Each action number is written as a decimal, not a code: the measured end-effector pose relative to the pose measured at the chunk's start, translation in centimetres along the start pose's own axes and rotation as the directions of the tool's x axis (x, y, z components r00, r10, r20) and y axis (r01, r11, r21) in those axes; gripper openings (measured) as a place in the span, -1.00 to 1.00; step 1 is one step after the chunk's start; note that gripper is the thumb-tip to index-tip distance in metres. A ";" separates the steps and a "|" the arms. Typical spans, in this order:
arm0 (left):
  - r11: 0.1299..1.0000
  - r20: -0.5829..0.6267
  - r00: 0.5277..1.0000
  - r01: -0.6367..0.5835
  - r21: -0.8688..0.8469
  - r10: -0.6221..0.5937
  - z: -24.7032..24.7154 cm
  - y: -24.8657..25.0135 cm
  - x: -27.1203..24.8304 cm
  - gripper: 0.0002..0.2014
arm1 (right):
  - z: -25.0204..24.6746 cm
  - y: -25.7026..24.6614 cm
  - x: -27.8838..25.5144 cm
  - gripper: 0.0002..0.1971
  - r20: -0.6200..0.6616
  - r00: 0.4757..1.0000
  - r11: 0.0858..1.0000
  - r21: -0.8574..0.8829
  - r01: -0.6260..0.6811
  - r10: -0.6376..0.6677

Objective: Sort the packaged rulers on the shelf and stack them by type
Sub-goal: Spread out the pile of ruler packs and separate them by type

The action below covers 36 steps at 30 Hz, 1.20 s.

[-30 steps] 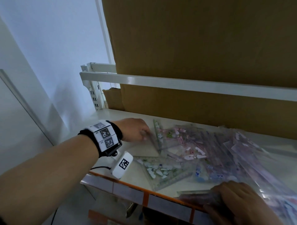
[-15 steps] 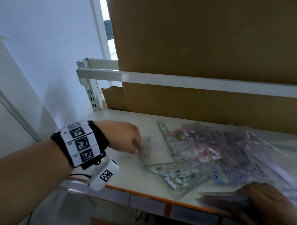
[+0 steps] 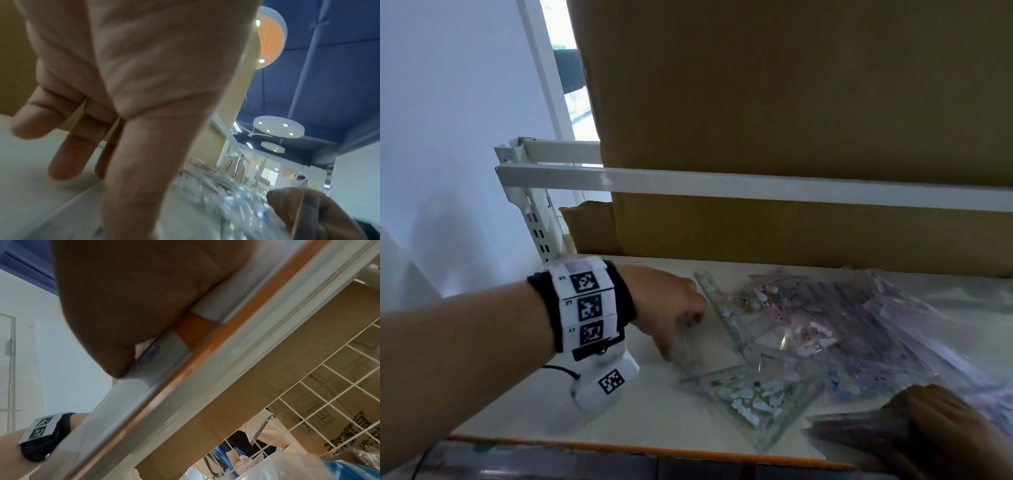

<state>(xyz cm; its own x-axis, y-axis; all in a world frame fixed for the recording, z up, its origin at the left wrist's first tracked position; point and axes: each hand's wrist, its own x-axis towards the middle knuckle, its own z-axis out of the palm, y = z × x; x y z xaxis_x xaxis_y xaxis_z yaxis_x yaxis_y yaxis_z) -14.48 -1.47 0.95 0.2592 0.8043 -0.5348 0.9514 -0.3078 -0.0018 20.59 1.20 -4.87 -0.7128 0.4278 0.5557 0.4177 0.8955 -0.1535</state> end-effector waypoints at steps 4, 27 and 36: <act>0.983 -0.134 0.991 -0.017 -0.183 -0.008 -3.0 -0.1 2.9 -0.50 | -0.2 0.5 -3.1 -0.36 0.027 0.999 0.999 0.016 -0.040 0.040; 0.931 -0.099 0.985 0.099 -0.351 -0.142 -5.1 5.0 11.3 -0.32 | -1.4 -0.4 -3.5 -0.70 0.158 0.983 0.988 -0.138 -0.074 0.096; 0.885 -0.184 0.977 0.006 -0.466 -0.104 -4.6 5.4 10.3 -0.28 | -1.4 -0.4 -3.7 -0.73 0.157 0.978 0.990 -0.066 -0.127 0.136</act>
<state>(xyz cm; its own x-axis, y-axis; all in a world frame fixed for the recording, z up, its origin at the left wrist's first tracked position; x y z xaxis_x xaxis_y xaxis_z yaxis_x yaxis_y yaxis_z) -5.87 7.51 -0.70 0.1850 0.9117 -0.3668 0.9209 -0.0306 0.3887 23.87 -0.88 -5.70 -0.7289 0.5595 0.3946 0.5411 0.8238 -0.1687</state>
